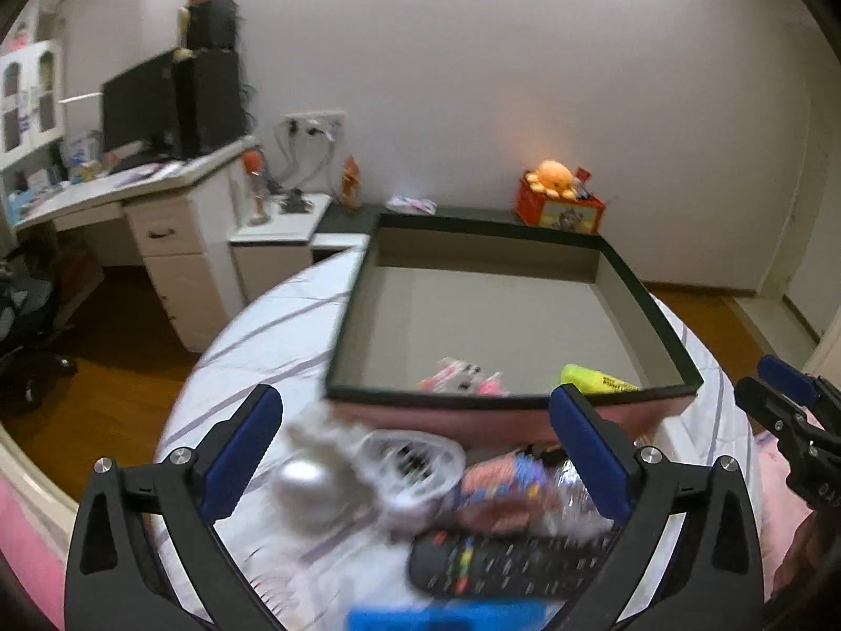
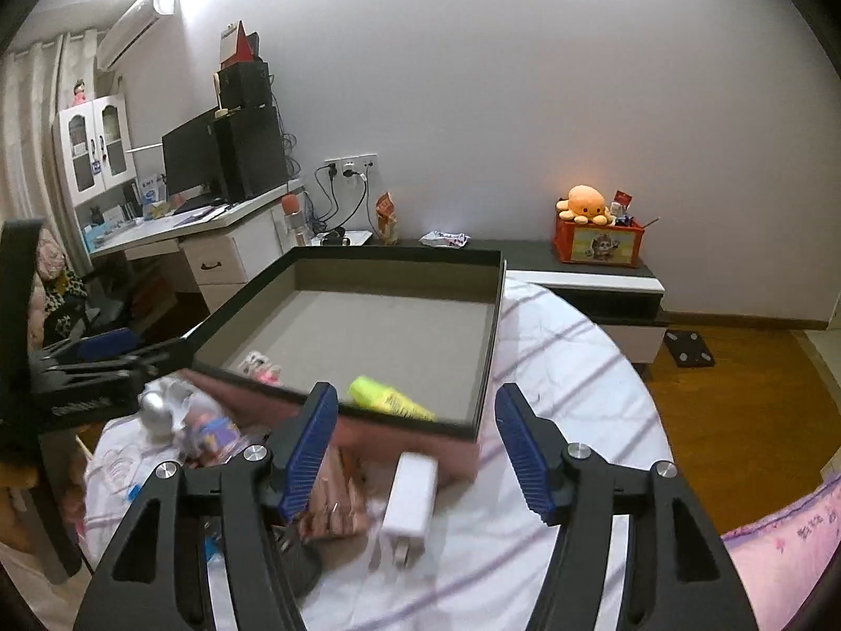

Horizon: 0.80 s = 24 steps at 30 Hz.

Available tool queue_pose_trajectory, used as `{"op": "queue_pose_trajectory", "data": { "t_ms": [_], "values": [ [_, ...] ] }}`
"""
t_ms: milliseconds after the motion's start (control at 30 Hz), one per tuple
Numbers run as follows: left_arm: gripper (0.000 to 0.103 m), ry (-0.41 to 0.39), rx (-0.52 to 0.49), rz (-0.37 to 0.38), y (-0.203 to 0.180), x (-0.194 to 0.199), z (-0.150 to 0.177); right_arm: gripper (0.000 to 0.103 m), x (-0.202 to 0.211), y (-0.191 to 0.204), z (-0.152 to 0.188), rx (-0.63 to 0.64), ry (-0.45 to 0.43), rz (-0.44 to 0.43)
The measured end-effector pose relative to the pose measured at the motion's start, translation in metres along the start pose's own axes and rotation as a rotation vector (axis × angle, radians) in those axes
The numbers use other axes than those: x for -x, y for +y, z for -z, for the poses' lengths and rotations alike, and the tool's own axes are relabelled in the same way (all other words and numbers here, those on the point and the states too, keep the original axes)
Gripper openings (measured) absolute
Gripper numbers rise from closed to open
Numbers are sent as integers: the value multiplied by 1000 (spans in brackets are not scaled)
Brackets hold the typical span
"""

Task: Organize rigid objects
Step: 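Drop the block figure into the box with the left gripper while the right gripper drops the highlighter, then grasp the white charger with the right gripper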

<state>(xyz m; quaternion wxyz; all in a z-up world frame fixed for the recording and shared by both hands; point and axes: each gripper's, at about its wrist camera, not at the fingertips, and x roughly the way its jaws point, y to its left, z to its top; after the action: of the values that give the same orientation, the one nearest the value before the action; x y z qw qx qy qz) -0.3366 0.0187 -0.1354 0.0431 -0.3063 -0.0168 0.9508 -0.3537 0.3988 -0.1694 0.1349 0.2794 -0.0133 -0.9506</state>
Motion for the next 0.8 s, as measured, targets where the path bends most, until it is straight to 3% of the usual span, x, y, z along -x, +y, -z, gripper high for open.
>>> {"op": "queue_pose_trajectory", "data": {
  "t_ms": [167, 267, 800],
  "values": [
    [103, -84, 15, -75, 17, 44, 18, 79, 23, 9, 10, 15, -44, 40],
    [103, -123, 7, -76, 25, 63, 32, 80, 35, 15, 18, 33, -79, 65],
    [103, -52, -15, -85, 32, 60, 60, 81, 36, 14, 45, 6, -23, 94]
  ]
}}
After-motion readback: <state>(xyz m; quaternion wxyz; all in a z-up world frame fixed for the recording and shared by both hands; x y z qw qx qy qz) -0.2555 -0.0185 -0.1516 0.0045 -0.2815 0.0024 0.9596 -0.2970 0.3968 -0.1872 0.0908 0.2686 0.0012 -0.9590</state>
